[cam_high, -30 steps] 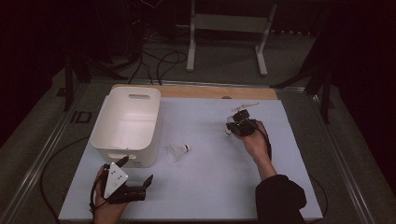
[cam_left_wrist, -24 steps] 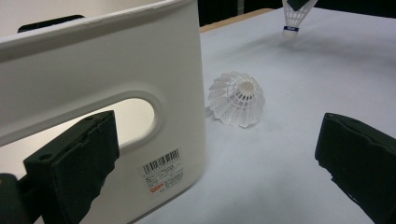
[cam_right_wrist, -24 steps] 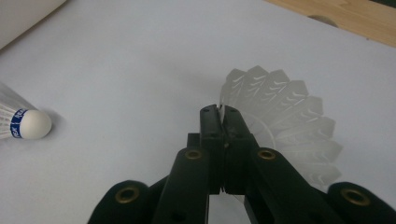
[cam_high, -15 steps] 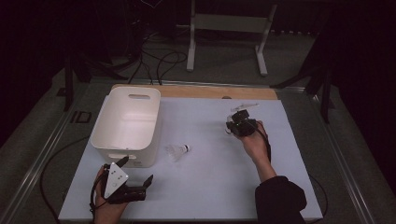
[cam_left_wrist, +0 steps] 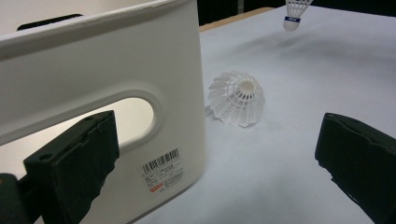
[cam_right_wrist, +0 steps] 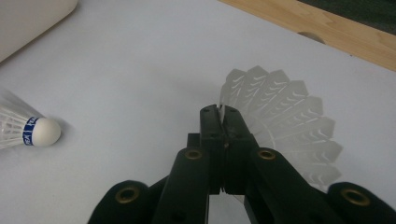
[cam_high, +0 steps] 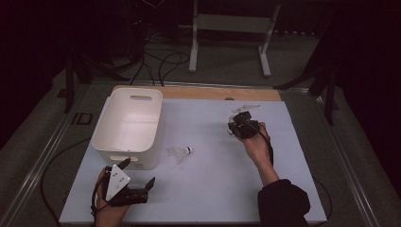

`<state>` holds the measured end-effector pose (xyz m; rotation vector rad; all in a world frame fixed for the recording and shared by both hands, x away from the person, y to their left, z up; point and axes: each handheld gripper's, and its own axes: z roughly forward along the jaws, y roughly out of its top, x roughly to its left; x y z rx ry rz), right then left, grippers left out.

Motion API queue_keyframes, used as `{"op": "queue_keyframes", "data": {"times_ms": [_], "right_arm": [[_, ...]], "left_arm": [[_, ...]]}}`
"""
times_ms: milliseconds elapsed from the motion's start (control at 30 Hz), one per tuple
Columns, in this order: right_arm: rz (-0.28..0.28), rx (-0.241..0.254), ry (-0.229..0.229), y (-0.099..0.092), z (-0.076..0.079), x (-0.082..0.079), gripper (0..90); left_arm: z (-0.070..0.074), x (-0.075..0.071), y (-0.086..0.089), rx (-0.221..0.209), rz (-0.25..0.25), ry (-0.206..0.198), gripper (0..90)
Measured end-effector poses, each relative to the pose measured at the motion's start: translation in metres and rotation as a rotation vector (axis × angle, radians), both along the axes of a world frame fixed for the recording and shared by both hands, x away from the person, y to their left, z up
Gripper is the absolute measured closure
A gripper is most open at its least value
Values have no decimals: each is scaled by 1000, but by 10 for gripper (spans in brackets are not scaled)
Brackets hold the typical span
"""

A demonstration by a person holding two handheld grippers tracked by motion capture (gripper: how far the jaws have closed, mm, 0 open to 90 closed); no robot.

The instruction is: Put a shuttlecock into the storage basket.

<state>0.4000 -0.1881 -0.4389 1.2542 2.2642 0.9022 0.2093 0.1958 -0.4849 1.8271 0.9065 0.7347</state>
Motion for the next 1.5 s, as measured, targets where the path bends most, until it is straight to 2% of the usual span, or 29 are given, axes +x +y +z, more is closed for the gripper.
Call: {"op": "queue_keyframes", "data": {"times_ms": [700, 1500], "right_arm": [[1, 22, -39, 5, 7, -6, 895], [11, 62, -55, 12, 11, -11, 894]], "left_arm": [[0, 0, 0, 0, 0, -2, 3], [0, 0, 0, 1, -2, -1, 3]]}}
